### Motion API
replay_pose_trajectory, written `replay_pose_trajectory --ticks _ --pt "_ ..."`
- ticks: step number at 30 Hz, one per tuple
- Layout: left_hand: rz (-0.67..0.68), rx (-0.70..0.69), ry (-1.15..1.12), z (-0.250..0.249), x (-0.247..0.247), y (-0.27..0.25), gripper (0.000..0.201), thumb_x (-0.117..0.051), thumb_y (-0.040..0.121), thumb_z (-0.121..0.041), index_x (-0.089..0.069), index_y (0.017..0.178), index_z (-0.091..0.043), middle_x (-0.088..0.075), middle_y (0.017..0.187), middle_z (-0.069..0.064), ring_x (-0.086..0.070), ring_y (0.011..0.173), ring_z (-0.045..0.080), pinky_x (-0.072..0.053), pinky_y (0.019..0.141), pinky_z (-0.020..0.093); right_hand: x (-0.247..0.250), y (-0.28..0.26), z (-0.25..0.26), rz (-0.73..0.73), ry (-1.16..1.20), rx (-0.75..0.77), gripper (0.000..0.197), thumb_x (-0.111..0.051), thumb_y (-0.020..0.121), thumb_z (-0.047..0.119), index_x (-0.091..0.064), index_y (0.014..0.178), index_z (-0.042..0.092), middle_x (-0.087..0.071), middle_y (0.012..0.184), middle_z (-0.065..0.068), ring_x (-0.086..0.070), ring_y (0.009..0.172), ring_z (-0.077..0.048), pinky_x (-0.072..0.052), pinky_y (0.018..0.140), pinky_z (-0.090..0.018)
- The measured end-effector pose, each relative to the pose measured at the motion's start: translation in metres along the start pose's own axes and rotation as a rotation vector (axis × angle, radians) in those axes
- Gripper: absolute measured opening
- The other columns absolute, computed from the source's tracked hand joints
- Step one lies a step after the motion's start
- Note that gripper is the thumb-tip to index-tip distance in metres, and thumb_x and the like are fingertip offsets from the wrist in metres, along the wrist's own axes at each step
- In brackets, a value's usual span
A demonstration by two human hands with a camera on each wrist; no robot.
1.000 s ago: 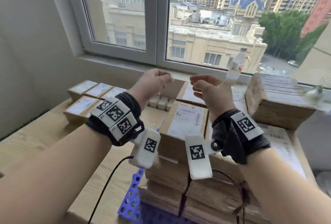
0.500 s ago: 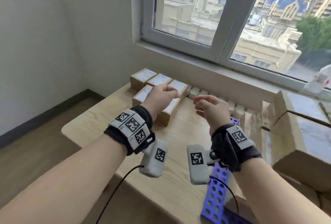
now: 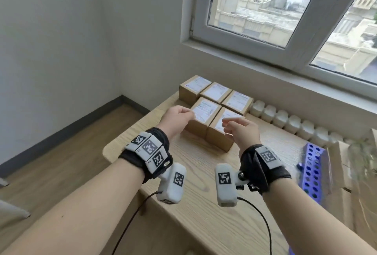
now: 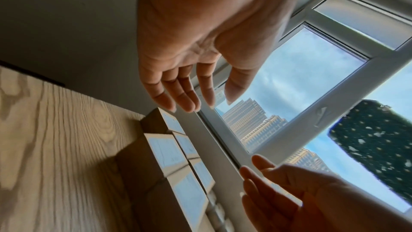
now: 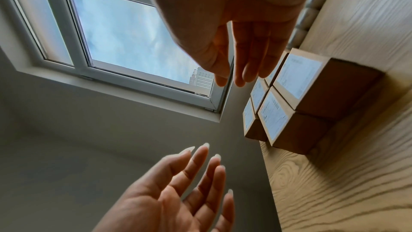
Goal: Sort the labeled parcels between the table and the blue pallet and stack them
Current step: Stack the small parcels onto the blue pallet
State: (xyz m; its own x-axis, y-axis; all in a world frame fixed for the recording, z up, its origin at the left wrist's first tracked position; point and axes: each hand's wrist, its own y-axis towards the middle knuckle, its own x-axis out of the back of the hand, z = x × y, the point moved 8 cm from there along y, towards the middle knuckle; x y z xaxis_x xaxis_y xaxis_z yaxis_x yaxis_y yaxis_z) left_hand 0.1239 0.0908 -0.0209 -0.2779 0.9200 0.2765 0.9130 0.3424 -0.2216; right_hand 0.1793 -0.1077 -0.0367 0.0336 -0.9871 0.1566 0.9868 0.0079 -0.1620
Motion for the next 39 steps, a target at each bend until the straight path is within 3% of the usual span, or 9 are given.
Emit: replay_pose_trajectory --ticks 3,6,15,22,25,28,31,34,39 --pt "-0.03 0.011 0.028 -0.007 0.016 0.031 0.008 -0.057 0.09 -0.021 -0.064 0.094 -0.02 -0.057 0.085 -0.006 -0.052 0.093 0.015 -0.044 0.084 0.032 -0.019 0.03 0.003 0.003 0.056 -0.033 0.027 -0.051 0.082 0.0 -0.072 0.076 0.015 -0.071 0.09 -0.006 -0.063 0.086 -0.017 -0.056 0.087 -0.035" --pt "-0.04 0.023 0.073 -0.016 0.025 0.064 0.01 -0.057 0.091 -0.024 -0.064 0.097 -0.021 -0.06 0.097 -0.004 -0.053 0.101 0.016 -0.044 0.094 0.037 -0.035 0.06 0.01 0.001 0.089 -0.045 0.028 -0.049 0.083 -0.002 -0.07 0.074 0.014 -0.069 0.09 -0.008 -0.062 0.086 -0.019 -0.054 0.086 -0.035" --pt "0.018 0.054 0.084 -0.02 0.032 0.171 0.021 -0.056 0.093 -0.023 -0.064 0.111 -0.016 -0.06 0.107 -0.001 -0.053 0.102 0.015 -0.044 0.086 0.031 -0.075 0.137 0.006 -0.023 0.052 -0.13 0.025 -0.051 0.088 0.002 -0.07 0.078 0.015 -0.07 0.099 -0.011 -0.064 0.095 -0.021 -0.055 0.085 -0.031" --pt "0.094 0.086 0.081 -0.007 0.048 0.28 0.017 -0.06 0.09 -0.022 -0.064 0.105 -0.016 -0.057 0.086 -0.003 -0.052 0.078 0.012 -0.044 0.075 0.027 -0.118 0.204 0.001 -0.137 0.06 -0.208 0.025 -0.051 0.085 0.001 -0.07 0.078 0.016 -0.069 0.091 -0.009 -0.064 0.09 -0.02 -0.055 0.087 -0.033" --pt "0.142 0.097 0.077 -0.003 0.056 0.328 0.021 -0.059 0.09 -0.021 -0.061 0.11 -0.016 -0.059 0.103 0.0 -0.053 0.094 0.015 -0.047 0.089 0.033 -0.142 0.231 0.001 -0.185 0.06 -0.241 0.026 -0.051 0.085 0.0 -0.069 0.076 0.016 -0.067 0.087 -0.009 -0.062 0.08 -0.016 -0.054 0.085 -0.031" --pt "0.166 0.134 0.051 0.007 0.063 0.371 0.019 -0.06 0.089 -0.021 -0.059 0.108 -0.017 -0.058 0.112 0.001 -0.053 0.104 0.018 -0.045 0.097 0.037 -0.162 0.26 -0.004 -0.237 0.045 -0.282 0.028 -0.05 0.08 0.001 -0.07 0.076 0.021 -0.067 0.09 -0.006 -0.063 0.09 -0.02 -0.054 0.09 -0.037" --pt "0.249 0.176 0.05 0.02 0.057 0.403 0.022 -0.063 0.087 -0.025 -0.059 0.108 -0.018 -0.059 0.116 0.002 -0.053 0.11 0.02 -0.045 0.1 0.04 -0.175 0.279 -0.009 -0.28 0.012 -0.328 0.026 -0.052 0.079 0.004 -0.07 0.086 0.021 -0.067 0.099 -0.005 -0.061 0.101 -0.022 -0.051 0.097 -0.043" --pt "0.333 0.212 0.042 0.033 0.044 0.427 0.028 -0.063 0.087 -0.025 -0.058 0.113 -0.017 -0.058 0.118 0.002 -0.052 0.11 0.019 -0.045 0.098 0.039 -0.182 0.29 -0.014 -0.322 -0.03 -0.371 0.031 -0.054 0.083 0.005 -0.067 0.109 0.016 -0.065 0.115 -0.008 -0.058 0.111 -0.022 -0.047 0.101 -0.042" --pt "0.451 0.267 0.055 0.052 0.023 0.445 0.044 -0.061 0.089 -0.029 -0.051 0.13 -0.017 -0.052 0.129 0.002 -0.05 0.117 0.02 -0.047 0.091 0.036 -0.192 0.301 -0.026 -0.344 -0.079 -0.448 0.043 -0.055 0.085 0.007 -0.057 0.127 0.014 -0.058 0.128 -0.007 -0.052 0.12 -0.022 -0.043 0.105 -0.039"
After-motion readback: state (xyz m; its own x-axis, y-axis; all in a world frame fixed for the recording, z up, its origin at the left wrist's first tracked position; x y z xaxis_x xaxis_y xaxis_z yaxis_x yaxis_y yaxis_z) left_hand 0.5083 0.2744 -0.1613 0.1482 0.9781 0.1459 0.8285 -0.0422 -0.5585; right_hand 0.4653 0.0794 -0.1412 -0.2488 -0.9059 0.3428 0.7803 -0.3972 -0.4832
